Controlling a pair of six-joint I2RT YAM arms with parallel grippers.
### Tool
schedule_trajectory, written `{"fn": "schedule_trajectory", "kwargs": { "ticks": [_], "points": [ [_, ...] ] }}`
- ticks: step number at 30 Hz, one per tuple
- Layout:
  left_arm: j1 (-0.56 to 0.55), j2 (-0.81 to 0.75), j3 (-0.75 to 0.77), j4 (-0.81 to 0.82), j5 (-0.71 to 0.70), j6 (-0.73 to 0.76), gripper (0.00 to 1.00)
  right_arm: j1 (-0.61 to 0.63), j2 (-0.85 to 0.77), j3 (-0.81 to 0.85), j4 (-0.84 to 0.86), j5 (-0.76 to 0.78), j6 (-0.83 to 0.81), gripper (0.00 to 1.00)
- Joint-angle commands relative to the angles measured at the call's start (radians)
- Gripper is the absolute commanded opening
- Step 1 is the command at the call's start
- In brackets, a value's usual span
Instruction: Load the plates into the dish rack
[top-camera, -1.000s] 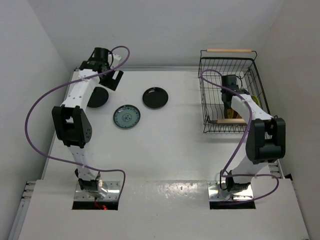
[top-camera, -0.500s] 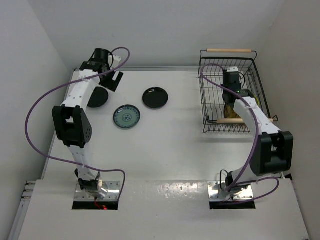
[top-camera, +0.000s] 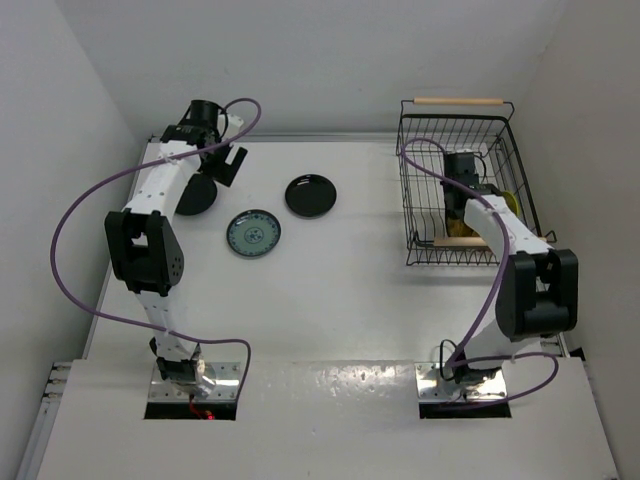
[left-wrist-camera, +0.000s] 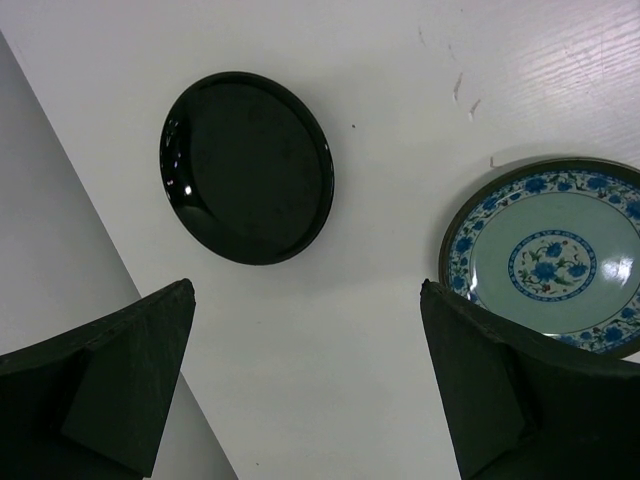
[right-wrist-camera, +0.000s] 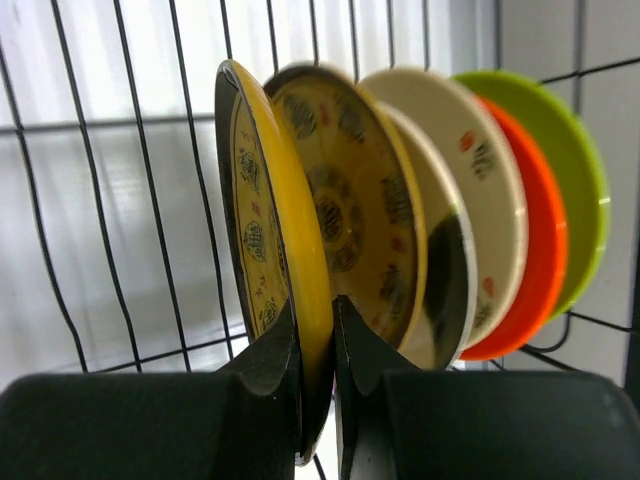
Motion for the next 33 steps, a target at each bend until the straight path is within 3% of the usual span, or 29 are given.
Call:
{"fn": "schedule_trajectory", "kwargs": {
  "ticks": [1,6,13,15,20,21,25,28,33],
  "points": [
    [0.003,-0.061,-0.007,0.011,-0.009,0.003,1.0,-0.006,0.02,-0.01,0.035,0.0,0.03,0.0],
    [0.003,-0.061,-0.007,0.011,-0.009,0.003,1.0,-0.006,0.049,-0.01,0.028,-0.017,0.043,0.01],
    [0.003,-0.061,-0.016,0.011,-0.009,0.003,1.0,-0.006,0.053,0.051,-0.003,0.017,0.039,0.45],
    [0.003,-0.061,-0.016,0.011,-0.009,0.003,1.0,-0.006,0.049,0.072,-0.011,0.031,0.028,0.52],
    [0.003,-0.061,-0.027,0.011,-0.009,0.003,1.0,-0.003,0.026,0.129,-0.032,0.052,-0.006,0.57],
    [0.003,-0.061,-0.027,0.011,-0.009,0.012,1.0,-0.003,0.02,0.166,-0.041,0.052,-0.003,0.64],
    [0.003,-0.061,-0.036,0.02,-0.019,0.013,1.0,0.072,-0.017,0.226,-0.052,0.04,-0.03,0.73],
    [0.003,-0.061,-0.045,0.031,-0.019,0.013,1.0,0.162,-0.019,0.276,-0.043,-0.035,-0.012,0.81],
    [0.057,-0.05,-0.094,0.11,-0.019,-0.053,1.0,0.242,0.139,0.344,-0.002,-0.406,0.23,0.82]
  ]
}}
